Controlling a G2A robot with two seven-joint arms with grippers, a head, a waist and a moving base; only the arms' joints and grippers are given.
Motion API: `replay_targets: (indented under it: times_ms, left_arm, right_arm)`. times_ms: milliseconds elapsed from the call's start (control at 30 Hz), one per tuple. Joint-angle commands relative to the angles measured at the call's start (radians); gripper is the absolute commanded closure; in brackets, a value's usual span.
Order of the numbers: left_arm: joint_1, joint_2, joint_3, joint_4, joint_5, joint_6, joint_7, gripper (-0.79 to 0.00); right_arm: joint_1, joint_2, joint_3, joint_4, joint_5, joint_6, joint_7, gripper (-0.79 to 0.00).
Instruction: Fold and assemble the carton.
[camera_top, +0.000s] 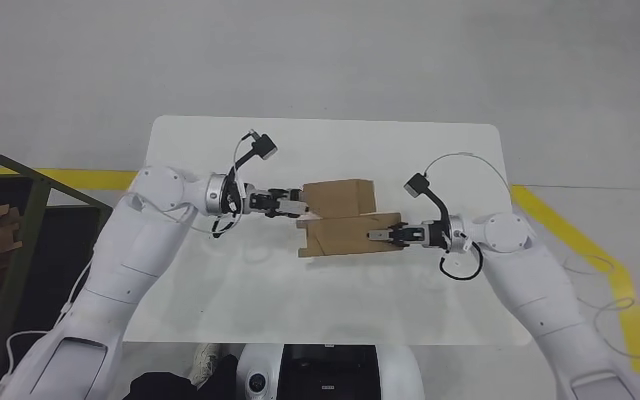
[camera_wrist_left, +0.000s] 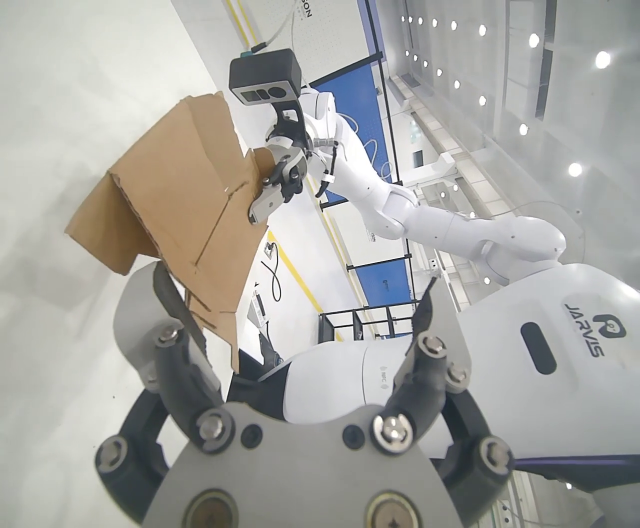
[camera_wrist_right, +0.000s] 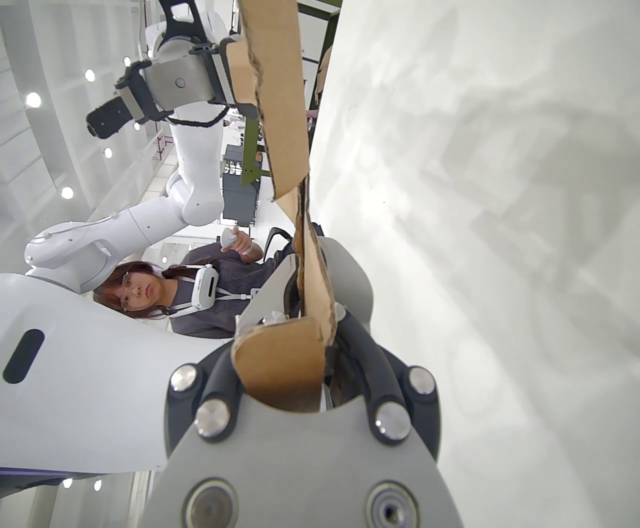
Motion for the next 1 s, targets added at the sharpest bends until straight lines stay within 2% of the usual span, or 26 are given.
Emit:
replay_targets:
  times_ms: [0,300,700,833,933,967]
  left_arm:
    - [-0.004,-0.002,0.008,0.001,-0.004,-0.002,0.014,-0.785]
    - [-0.029,-0.009,0.040,0.017,0.021,0.013,0.046,-0.785]
    - [-0.029,-0.007,0.044,0.014,0.056,0.032,0.067,-0.785]
    - [-0.026,-0.005,0.044,0.008,0.089,0.057,0.074,-0.597]
    - [-0.023,-0.003,0.046,0.004,0.108,0.077,0.081,-0.560]
    - [-0.022,-0.003,0.046,0.005,0.114,0.083,0.084,-0.526]
  right_arm:
    - [-0.002,0.000,-0.001,-0.005,-0.005,0.000,-0.003,0.000]
    - [-0.008,-0.002,-0.010,-0.019,0.001,-0.004,-0.009,0.000]
    - [-0.012,-0.004,-0.022,-0.035,-0.010,0.001,-0.020,0.000]
    - [-0.012,-0.004,-0.022,-0.037,-0.015,0.004,-0.023,0.000]
    - [-0.013,-0.003,-0.021,-0.040,-0.019,0.005,-0.025,0.000]
    - [-0.014,-0.003,-0.020,-0.042,-0.018,0.005,-0.028,0.000]
